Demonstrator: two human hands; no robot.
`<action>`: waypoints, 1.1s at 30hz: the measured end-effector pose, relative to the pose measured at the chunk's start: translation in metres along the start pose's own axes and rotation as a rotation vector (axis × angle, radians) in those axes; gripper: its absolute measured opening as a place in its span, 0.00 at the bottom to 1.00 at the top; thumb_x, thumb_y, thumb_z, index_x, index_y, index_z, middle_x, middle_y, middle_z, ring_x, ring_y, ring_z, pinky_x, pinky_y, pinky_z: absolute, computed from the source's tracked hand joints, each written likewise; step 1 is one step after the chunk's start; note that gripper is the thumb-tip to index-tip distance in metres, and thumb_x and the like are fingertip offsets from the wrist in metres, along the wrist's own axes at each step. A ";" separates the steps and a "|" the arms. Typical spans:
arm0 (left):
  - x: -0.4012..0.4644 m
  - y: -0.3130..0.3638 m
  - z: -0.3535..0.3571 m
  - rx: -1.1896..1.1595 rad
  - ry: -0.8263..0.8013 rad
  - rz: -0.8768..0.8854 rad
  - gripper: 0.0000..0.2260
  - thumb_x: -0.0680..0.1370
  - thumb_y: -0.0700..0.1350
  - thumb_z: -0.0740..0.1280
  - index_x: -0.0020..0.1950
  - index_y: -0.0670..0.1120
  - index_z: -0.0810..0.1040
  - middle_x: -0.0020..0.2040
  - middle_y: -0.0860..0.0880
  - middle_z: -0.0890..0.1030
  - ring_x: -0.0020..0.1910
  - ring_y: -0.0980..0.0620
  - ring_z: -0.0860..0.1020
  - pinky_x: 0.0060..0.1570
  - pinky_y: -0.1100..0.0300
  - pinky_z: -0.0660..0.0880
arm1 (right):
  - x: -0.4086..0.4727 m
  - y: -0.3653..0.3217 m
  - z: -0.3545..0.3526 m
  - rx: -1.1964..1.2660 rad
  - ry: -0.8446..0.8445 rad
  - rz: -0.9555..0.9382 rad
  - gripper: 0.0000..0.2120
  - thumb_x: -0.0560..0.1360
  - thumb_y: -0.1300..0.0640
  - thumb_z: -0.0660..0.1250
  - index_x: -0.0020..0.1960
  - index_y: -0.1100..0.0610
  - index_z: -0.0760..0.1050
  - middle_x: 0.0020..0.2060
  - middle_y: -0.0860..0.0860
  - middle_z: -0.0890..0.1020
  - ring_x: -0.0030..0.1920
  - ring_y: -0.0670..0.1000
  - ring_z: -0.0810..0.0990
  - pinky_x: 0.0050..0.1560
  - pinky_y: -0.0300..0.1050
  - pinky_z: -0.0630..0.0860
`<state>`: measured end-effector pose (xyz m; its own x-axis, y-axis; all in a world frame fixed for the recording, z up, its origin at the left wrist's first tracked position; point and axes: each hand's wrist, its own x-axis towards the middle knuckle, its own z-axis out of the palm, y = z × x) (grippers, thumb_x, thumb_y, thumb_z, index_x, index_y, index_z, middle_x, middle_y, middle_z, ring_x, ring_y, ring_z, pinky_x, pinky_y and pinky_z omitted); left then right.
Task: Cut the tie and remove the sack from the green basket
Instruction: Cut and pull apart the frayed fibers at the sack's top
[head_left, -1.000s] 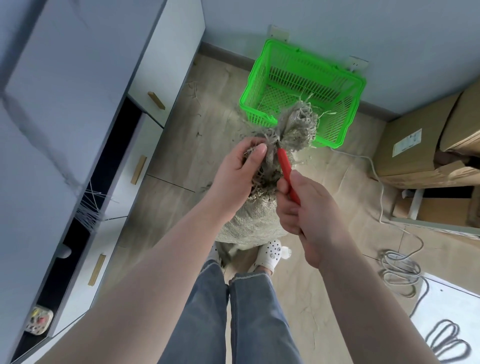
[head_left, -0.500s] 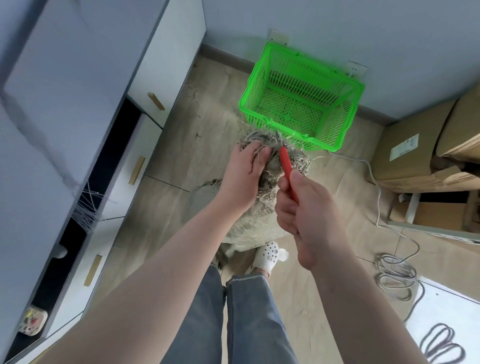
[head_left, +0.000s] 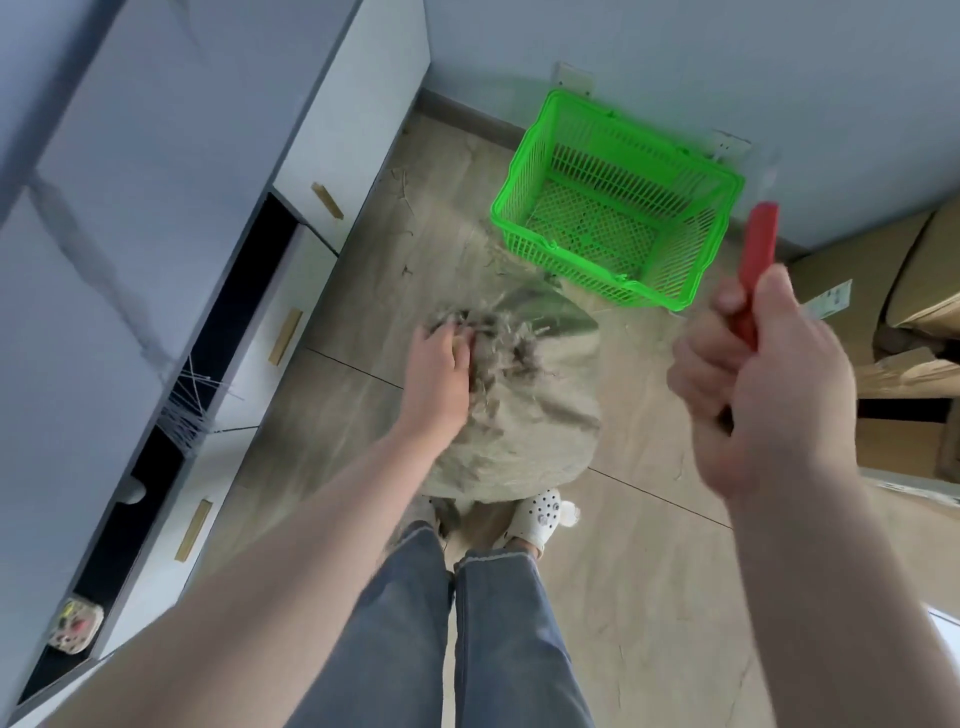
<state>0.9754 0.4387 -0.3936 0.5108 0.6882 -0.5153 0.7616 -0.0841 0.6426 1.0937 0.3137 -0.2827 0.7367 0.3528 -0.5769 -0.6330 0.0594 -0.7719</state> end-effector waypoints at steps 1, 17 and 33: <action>-0.007 -0.001 0.001 -0.001 -0.037 -0.003 0.15 0.84 0.44 0.54 0.66 0.40 0.73 0.59 0.44 0.72 0.48 0.56 0.75 0.61 0.57 0.69 | 0.009 -0.007 -0.003 -0.036 -0.003 0.010 0.18 0.84 0.50 0.51 0.37 0.53 0.66 0.23 0.46 0.59 0.21 0.45 0.53 0.20 0.40 0.49; 0.002 0.024 -0.018 -0.176 0.217 0.270 0.22 0.79 0.35 0.62 0.70 0.53 0.73 0.62 0.65 0.70 0.63 0.63 0.70 0.69 0.58 0.64 | 0.030 0.055 0.002 -0.203 0.400 -0.136 0.15 0.77 0.66 0.66 0.43 0.53 0.61 0.38 0.50 0.69 0.39 0.49 0.75 0.39 0.44 0.82; 0.005 0.025 -0.022 -0.009 0.152 0.348 0.09 0.74 0.48 0.72 0.52 0.50 0.77 0.50 0.52 0.78 0.50 0.56 0.72 0.55 0.68 0.68 | 0.046 0.047 -0.008 -0.639 0.383 -0.327 0.20 0.72 0.63 0.72 0.41 0.49 0.61 0.34 0.46 0.69 0.30 0.41 0.68 0.37 0.37 0.70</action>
<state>0.9882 0.4564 -0.3677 0.6725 0.7188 -0.1760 0.5495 -0.3257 0.7694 1.0999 0.3249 -0.3477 0.9643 0.0594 -0.2579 -0.1987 -0.4812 -0.8538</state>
